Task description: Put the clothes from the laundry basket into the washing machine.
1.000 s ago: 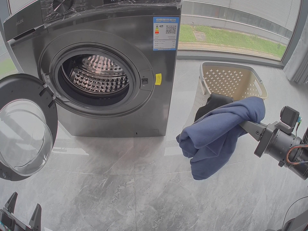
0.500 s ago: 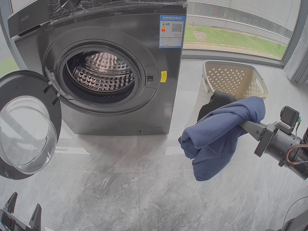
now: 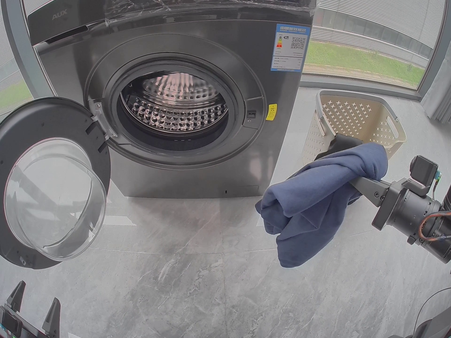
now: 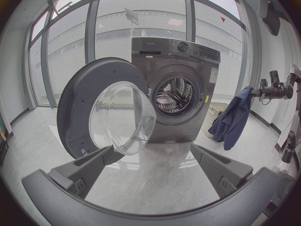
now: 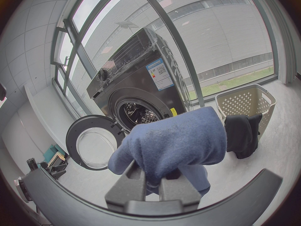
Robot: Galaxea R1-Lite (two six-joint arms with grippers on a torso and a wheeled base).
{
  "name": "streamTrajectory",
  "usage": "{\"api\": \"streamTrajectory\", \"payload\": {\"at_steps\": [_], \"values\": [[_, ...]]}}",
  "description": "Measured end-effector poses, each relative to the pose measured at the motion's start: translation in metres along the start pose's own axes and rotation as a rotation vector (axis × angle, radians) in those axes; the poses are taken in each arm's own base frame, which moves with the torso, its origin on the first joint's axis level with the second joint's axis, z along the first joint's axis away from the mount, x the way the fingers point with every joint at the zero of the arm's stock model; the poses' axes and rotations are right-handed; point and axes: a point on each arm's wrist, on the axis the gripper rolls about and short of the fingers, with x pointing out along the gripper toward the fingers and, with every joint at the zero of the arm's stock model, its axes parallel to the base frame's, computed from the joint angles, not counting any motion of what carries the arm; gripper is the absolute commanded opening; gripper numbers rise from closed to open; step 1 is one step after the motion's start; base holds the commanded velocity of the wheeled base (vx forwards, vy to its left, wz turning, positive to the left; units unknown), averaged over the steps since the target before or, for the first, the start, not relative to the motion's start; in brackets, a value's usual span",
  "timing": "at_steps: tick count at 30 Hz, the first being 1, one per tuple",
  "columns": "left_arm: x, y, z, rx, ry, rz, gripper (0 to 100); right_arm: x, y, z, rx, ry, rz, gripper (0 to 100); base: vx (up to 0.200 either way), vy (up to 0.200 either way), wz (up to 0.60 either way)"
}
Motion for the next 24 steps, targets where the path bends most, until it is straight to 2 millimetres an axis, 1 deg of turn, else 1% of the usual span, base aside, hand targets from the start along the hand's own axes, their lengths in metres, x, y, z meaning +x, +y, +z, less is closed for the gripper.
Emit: {"api": "streamTrajectory", "payload": {"at_steps": [1, 13, 24], "values": [[0.0, 0.0, 0.0, 0.0, -0.001, 0.0, 100, 0.0, 0.0001, 0.0, 0.0, 0.0, 0.001, 0, 0.0, 0.0, 0.0], [0.0, 0.0, 0.0, 0.0, 0.0, 0.0, 100, 0.0004, -0.0002, -0.0009, 0.0, 0.004, -0.002, 0, 0.0, 0.2, 0.0], [0.0, 0.0, 0.0001, -0.001, -0.001, 0.0, 100, 0.0028, 0.001, -0.006, 0.003, 0.027, 0.003, 0, 0.0, 0.0, 0.0]]}}
